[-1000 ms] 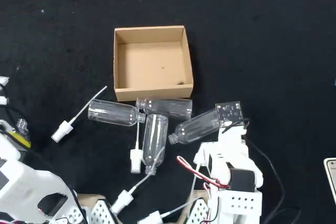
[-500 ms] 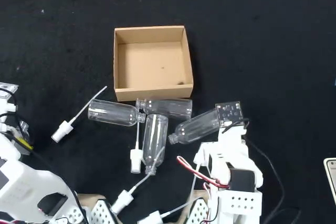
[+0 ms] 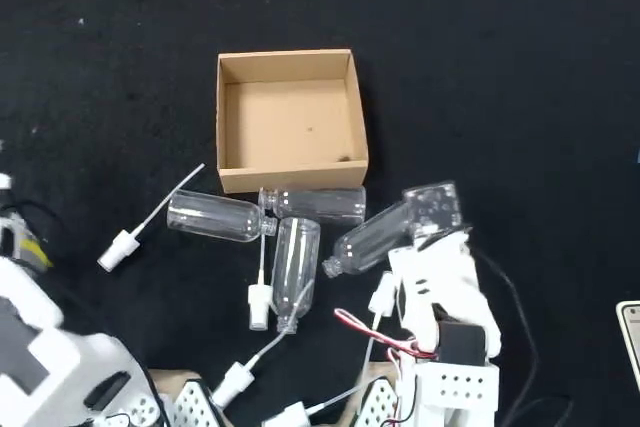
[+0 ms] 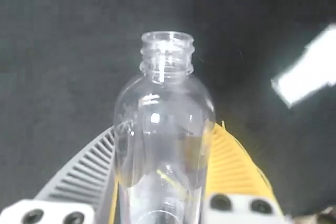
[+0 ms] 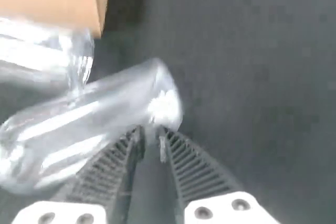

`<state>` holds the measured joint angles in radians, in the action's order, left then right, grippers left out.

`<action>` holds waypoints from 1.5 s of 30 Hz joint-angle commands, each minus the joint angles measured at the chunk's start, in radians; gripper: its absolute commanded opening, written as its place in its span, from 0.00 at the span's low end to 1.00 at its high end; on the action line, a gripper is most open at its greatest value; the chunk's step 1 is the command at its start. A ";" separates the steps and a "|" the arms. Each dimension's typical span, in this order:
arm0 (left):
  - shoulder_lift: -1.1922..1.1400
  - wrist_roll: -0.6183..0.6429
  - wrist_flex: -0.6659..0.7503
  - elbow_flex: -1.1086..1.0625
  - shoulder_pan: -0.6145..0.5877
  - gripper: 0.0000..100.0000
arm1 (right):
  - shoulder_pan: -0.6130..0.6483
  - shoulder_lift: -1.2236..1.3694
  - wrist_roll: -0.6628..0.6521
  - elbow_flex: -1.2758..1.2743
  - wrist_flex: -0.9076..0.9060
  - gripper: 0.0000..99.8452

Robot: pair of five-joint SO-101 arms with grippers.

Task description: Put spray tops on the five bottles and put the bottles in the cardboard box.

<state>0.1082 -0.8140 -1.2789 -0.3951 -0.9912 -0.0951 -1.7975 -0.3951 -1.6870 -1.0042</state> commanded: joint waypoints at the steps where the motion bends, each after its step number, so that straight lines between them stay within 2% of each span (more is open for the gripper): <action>1: 0.245 0.307 -0.009 -0.019 0.015 0.05 | 0.028 -0.097 -0.170 0.039 0.081 0.01; 9: 0.503 0.597 -0.009 -0.162 0.130 0.05 | 0.055 -0.088 -0.120 0.409 -0.104 0.01; 11: 0.528 0.623 -0.008 -0.166 0.136 0.05 | 0.104 -0.070 -0.110 0.499 -0.153 0.01; 16: 0.465 0.531 -0.015 -0.064 0.016 0.05 | 0.292 0.128 -0.107 0.656 -0.190 0.01; 21: 0.269 0.468 -0.017 0.119 -0.160 0.05 | 0.523 0.435 -0.018 0.792 -0.120 0.01; 30: -0.109 0.393 -0.017 0.463 -0.387 0.05 | 0.850 0.947 0.025 1.015 0.026 0.02; 38: -0.333 0.377 -0.018 0.704 -0.486 0.05 | 1.059 1.372 0.011 1.239 0.120 0.17; 45: -0.468 0.377 -0.018 0.843 -0.518 0.05 | 1.122 1.758 -0.066 1.448 0.215 0.21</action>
<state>-0.3383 -0.4242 -1.2866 0.3261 -1.4899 0.9943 -0.1496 -0.4457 -0.3782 -0.8309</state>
